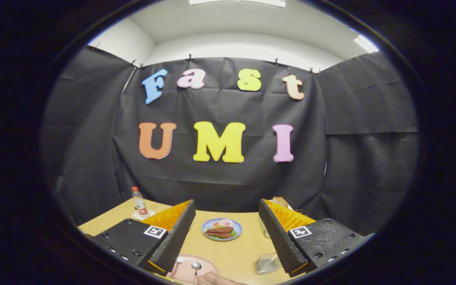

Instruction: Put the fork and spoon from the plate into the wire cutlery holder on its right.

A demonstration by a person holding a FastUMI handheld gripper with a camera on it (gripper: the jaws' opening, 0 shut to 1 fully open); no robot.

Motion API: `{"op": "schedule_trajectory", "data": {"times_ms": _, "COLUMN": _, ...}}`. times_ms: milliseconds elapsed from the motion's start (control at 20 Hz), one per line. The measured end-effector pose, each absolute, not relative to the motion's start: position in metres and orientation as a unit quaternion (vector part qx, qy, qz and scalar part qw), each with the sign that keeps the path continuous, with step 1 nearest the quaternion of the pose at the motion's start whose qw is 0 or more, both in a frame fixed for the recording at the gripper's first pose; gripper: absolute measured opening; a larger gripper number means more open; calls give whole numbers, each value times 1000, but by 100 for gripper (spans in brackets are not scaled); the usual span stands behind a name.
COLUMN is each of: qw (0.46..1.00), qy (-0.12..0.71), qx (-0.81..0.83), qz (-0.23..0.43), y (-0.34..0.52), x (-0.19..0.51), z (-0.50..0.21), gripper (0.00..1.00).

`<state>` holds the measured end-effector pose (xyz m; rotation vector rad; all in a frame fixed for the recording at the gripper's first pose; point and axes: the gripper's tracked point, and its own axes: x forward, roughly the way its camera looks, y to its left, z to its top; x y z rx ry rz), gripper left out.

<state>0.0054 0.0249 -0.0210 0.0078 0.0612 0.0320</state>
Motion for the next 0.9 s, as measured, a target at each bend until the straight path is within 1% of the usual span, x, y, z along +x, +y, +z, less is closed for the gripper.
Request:
{"op": "schedule_trajectory", "data": {"times_ms": 150, "qw": 998, "qy": 53, "qx": 19, "qz": 17, "y": 31, "x": 3, "z": -20, "gripper": 96}}
{"op": "schedule_trajectory", "data": {"times_ms": 300, "qw": 998, "qy": 57, "qx": 31, "qz": 15, "y": 37, "x": 0, "z": -18, "gripper": 96}}
{"op": "schedule_trajectory", "data": {"times_ms": 350, "qw": 998, "qy": 63, "qx": 27, "qz": 13, "y": 38, "x": 3, "z": -24, "gripper": 96}}
{"op": "schedule_trajectory", "data": {"times_ms": 450, "qw": 995, "qy": 94, "qx": 22, "qz": 30, "y": 56, "x": 6, "z": -45, "gripper": 96}}
{"op": "schedule_trajectory", "data": {"times_ms": 550, "qw": 990, "qy": 130, "qx": 26, "qz": 46, "y": 71, "x": 10, "z": -73, "gripper": 96}}
{"op": "schedule_trajectory", "data": {"times_ms": 750, "qw": 970, "qy": 239, "qx": 24, "qz": 46, "y": 89, "x": 12, "z": -156, "gripper": 96}}
{"op": "schedule_trajectory", "data": {"times_ms": 900, "qw": 952, "qy": 303, "qx": 13, "qz": 49, "y": 102, "x": 12, "z": -211, "gripper": 96}}
